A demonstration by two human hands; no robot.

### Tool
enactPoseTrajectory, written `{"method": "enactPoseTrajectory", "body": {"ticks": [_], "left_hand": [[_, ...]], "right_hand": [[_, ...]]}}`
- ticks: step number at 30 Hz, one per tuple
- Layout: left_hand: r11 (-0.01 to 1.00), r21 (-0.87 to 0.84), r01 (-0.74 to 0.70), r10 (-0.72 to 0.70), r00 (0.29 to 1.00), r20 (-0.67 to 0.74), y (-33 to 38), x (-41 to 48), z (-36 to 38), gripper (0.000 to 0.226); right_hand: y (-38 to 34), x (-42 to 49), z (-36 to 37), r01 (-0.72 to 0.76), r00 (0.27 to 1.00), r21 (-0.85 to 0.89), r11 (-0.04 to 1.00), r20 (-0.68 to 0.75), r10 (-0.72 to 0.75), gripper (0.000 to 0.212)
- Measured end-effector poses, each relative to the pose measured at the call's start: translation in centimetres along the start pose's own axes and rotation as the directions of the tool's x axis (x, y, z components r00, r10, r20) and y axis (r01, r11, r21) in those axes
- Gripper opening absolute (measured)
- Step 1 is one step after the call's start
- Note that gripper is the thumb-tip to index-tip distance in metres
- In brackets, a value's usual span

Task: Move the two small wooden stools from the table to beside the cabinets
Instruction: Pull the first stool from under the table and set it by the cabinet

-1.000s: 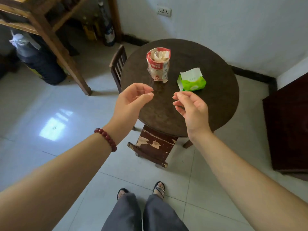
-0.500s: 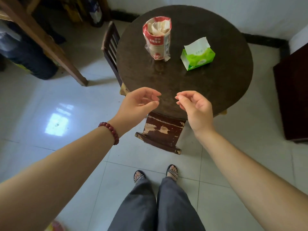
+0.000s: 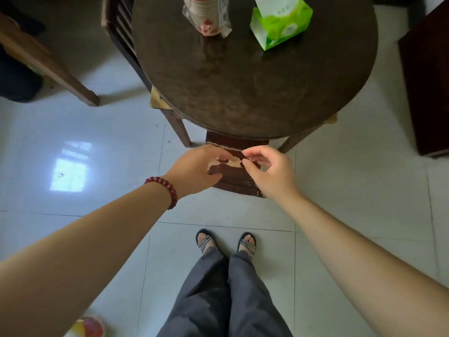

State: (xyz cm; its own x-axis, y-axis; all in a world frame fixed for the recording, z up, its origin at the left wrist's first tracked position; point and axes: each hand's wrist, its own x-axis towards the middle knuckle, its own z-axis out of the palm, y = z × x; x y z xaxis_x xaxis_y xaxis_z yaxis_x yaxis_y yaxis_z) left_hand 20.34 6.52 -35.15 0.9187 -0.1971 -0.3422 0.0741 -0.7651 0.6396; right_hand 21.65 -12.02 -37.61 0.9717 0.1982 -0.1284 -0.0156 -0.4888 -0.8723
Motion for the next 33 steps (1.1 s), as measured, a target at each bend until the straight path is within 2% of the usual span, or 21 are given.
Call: {"method": "enactPoseTrajectory", "body": {"ticks": [4, 9, 12, 18, 22, 25, 29, 33], "left_hand": [[0.997, 0.068, 0.022, -0.029, 0.995, 0.094, -2.4, 1.0, 3.2, 0.046], [0.993, 0.114, 0.019, -0.033, 0.992, 0.118, -3.8, 2.0, 5.5, 0.044], [0.994, 0.109, 0.005, -0.021, 0.989, 0.149, -4.6, 2.5, 6.5, 0.044], [0.971, 0.237, 0.024, -0.076, 0.974, 0.213, -6.1, 3.5, 7.9, 0.054], [0.959, 0.279, 0.042, -0.113, 0.963, 0.246, -7.2, 3.8, 8.6, 0.048], [0.939, 0.34, 0.052, -0.13, 0.969, 0.212, -8.4, 4.0, 8.8, 0.034], [0.912, 0.409, 0.028, -0.115, 0.975, 0.19, -9.6, 4.4, 9.5, 0.022], [0.89, 0.455, 0.012, -0.116, 0.973, 0.2, -10.2, 4.6, 9.9, 0.022]], "right_hand": [[3.6, -0.5, 1.7, 0.037, 0.998, -0.124, 0.992, 0.048, -0.032, 0.017], [6.2, -0.7, 3.2, -0.03, 0.996, -0.105, 0.994, 0.083, 0.039, 0.02], [7.3, -0.7, 3.7, -0.036, 0.992, -0.145, 0.989, 0.117, 0.053, 0.021], [8.8, -0.7, 4.5, -0.022, 0.983, -0.238, 0.971, 0.174, 0.064, 0.027], [9.5, -0.6, 5.4, -0.017, 0.97, -0.298, 0.954, 0.225, 0.088, 0.039], [10.3, -0.4, 5.9, -0.035, 0.951, -0.378, 0.925, 0.272, 0.148, 0.046], [11.0, -0.3, 6.6, -0.016, 0.92, -0.523, 0.852, 0.327, 0.218, 0.044], [11.2, -0.1, 7.2, 0.068, 0.9, -0.623, 0.78, 0.375, 0.221, 0.037]]}}
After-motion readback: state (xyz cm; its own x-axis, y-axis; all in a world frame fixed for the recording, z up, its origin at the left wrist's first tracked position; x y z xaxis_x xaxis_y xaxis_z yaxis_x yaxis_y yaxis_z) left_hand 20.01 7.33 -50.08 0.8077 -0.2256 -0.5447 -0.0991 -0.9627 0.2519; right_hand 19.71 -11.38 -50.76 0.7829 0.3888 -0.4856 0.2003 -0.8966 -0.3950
